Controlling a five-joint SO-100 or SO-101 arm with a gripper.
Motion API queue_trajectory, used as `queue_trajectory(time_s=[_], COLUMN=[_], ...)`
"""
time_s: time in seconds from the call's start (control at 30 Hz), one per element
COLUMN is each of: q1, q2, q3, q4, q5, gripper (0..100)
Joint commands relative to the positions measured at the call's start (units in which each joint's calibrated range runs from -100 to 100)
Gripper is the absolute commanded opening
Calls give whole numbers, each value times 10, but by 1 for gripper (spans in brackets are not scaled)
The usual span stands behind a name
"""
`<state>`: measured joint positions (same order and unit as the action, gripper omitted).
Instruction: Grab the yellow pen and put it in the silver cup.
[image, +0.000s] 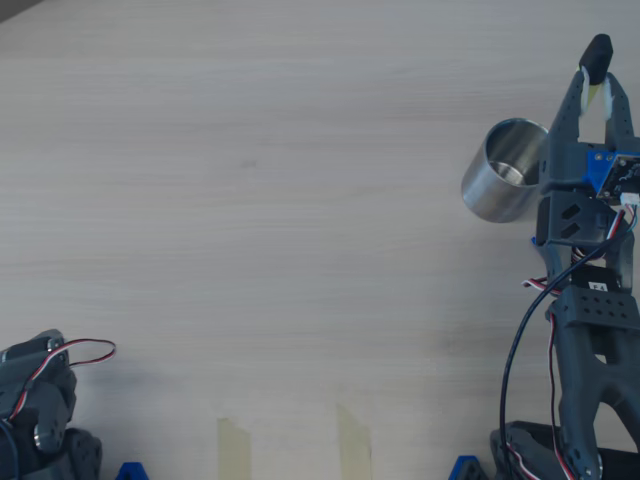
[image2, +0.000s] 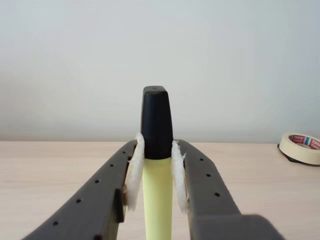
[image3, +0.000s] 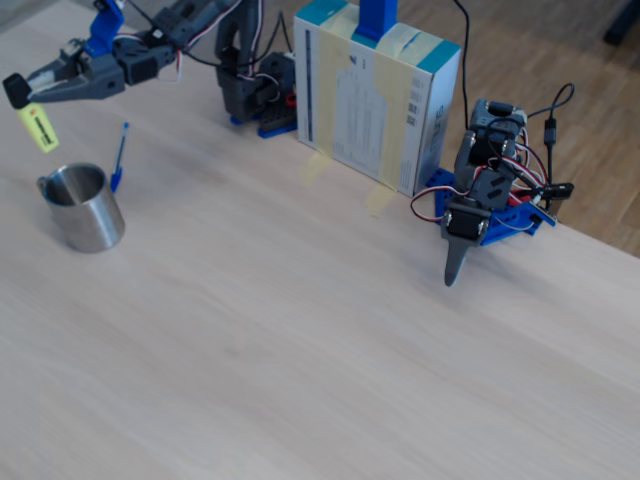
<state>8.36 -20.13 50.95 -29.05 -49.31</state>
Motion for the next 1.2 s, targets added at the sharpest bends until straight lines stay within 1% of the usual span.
queue_trajectory(time_s=[0.0,0.1,0.23,0.53,0.9,1.17], q1=[6,6,9,27,59,62], q2=[4,16,37,76,72,18], q3=[-48,-49,-44,-42,16,67], q4=[-10,-45,-85,-87,-87,-81], q5=[5,19,22,22,24,33], gripper=[2,2,2,2,2,2])
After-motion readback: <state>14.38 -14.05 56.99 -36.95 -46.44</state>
